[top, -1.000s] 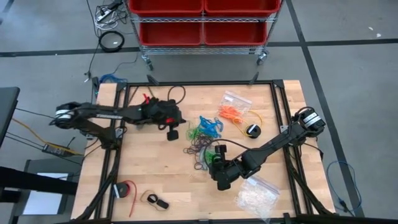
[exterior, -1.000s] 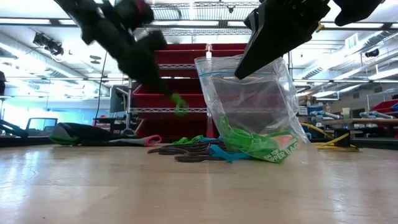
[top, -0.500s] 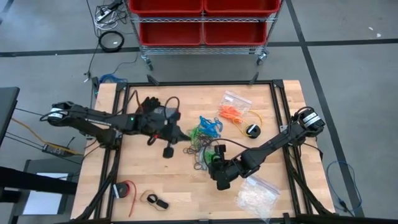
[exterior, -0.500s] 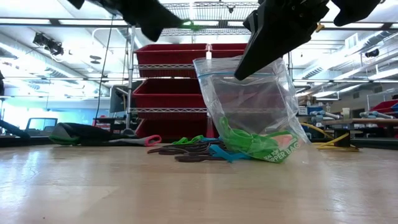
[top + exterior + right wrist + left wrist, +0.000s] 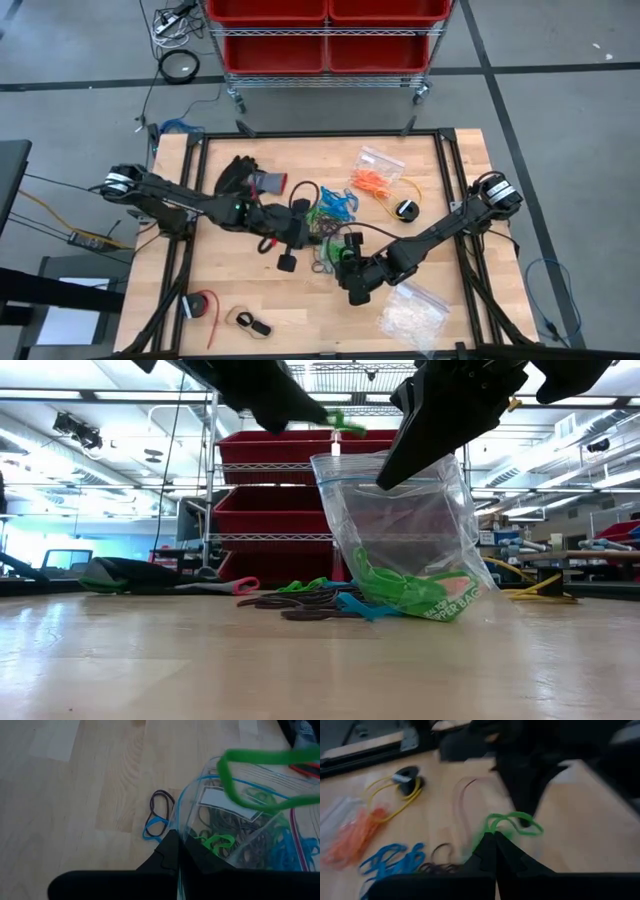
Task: Sort rubber bands
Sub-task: Put the green rubber band into the transparent zip bag
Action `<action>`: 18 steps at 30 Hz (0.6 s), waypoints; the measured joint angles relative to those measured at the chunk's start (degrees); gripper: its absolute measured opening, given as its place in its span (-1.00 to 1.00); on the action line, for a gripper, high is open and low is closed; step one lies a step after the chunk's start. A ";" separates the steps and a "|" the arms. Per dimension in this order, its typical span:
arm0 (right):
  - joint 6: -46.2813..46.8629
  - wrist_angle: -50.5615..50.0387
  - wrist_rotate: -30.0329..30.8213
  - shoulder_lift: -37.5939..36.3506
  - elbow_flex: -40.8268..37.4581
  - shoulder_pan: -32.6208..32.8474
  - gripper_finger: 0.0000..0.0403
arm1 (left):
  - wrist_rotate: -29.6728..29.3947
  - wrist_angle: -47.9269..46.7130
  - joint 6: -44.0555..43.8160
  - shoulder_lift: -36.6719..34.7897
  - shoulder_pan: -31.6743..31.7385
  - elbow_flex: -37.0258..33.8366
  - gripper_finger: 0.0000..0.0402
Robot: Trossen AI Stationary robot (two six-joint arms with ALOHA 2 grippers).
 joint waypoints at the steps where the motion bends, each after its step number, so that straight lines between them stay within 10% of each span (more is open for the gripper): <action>1: 0.02 0.08 0.01 0.00 0.00 0.00 -1.00 | -1.69 -0.33 0.45 0.71 -0.09 0.32 -1.00; 9: 0.04 0.31 0.04 0.00 0.00 0.02 -1.00 | -8.41 -1.18 2.39 4.72 -0.43 2.69 -1.00; 18: 0.02 0.31 0.04 0.00 0.00 0.00 -1.00 | 0.23 -0.72 2.53 5.61 -1.54 2.69 -0.77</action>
